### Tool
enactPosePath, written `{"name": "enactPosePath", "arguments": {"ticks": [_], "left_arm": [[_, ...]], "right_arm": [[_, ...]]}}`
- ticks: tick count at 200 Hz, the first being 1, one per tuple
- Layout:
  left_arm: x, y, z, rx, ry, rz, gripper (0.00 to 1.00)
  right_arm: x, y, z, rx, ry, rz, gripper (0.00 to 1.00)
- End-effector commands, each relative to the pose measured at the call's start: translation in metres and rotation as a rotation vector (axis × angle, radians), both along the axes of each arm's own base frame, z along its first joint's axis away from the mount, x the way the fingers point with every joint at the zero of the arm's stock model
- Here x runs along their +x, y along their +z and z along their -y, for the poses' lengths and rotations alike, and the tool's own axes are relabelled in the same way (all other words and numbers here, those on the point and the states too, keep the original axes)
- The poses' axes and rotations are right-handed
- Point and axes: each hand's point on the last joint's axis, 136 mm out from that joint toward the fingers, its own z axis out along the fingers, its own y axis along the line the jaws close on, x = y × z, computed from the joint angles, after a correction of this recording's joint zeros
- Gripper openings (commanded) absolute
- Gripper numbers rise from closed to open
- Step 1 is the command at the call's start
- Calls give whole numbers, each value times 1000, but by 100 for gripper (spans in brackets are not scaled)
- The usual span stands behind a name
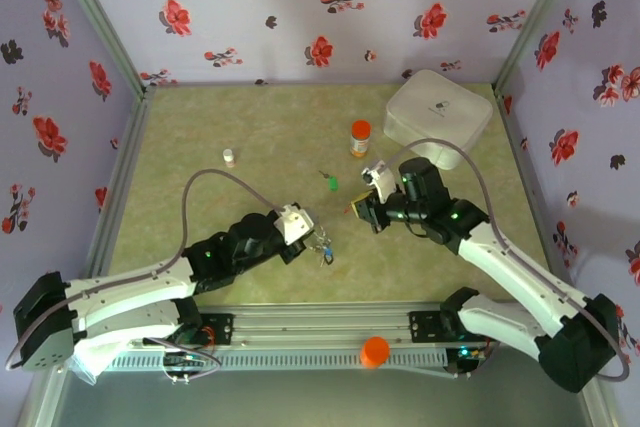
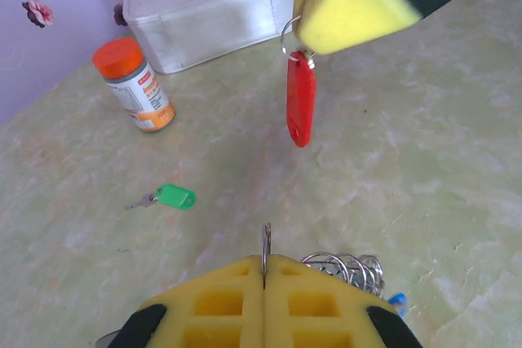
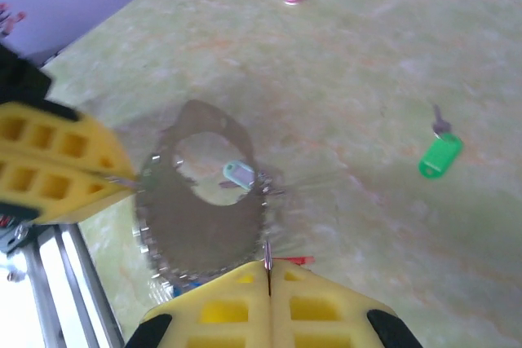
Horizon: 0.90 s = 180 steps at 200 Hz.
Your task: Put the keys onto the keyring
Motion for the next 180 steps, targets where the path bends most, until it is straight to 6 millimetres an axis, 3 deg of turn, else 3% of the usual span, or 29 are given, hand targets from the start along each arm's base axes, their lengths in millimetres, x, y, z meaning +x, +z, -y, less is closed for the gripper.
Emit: {"name": "enactPosePath", "arguments": {"ticks": [1,91,180], "left_arm": [[0,18,7,-23,-34,41,0],[-20,9,25,-11,-208,82,0],[-26,5,25,-1,-251,116,0]], "right_arm": [[-24,-3,-9,-23,171,75,0],[-56,-23,-28,-87,351,1,0],[-57,-18,-39,-50,361,35,0]]}}
